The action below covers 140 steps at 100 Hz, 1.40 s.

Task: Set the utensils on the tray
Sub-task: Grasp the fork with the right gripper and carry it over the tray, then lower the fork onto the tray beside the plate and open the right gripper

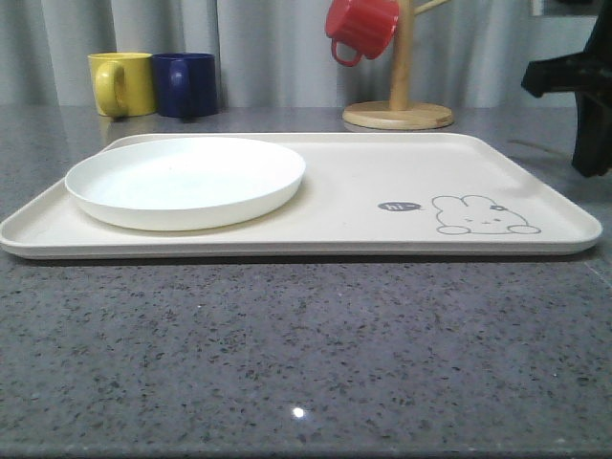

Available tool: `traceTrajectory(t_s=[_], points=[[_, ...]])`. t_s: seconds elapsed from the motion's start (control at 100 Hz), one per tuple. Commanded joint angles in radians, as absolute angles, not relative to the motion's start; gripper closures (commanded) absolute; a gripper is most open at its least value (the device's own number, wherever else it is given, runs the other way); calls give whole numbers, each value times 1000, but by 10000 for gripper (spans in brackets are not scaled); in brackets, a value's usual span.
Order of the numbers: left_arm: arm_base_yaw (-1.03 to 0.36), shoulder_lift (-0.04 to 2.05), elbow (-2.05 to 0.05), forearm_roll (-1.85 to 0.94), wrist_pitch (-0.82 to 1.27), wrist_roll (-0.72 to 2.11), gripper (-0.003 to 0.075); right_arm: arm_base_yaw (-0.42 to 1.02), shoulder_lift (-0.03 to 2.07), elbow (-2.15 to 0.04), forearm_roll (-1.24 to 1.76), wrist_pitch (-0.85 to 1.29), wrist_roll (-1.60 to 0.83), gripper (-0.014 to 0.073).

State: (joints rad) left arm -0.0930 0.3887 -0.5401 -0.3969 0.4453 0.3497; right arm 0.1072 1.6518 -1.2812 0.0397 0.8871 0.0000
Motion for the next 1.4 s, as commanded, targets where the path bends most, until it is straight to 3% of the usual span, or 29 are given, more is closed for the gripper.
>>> traceTrajectory(t_s=[0.0, 0.24, 0.62, 1.39], points=[[-90, 396, -568, -410, 377, 350, 739, 119, 1569, -1353, 31, 896, 33, 639], [-90, 396, -568, -410, 377, 350, 739, 239, 1518, -1422, -6, 922, 191, 640], [-90, 396, -568, -410, 377, 350, 739, 552, 1602, -1427, -280, 768, 637, 640], [-90, 396, -568, -410, 377, 350, 739, 586, 1746, -1428, -230, 667, 719, 634]])
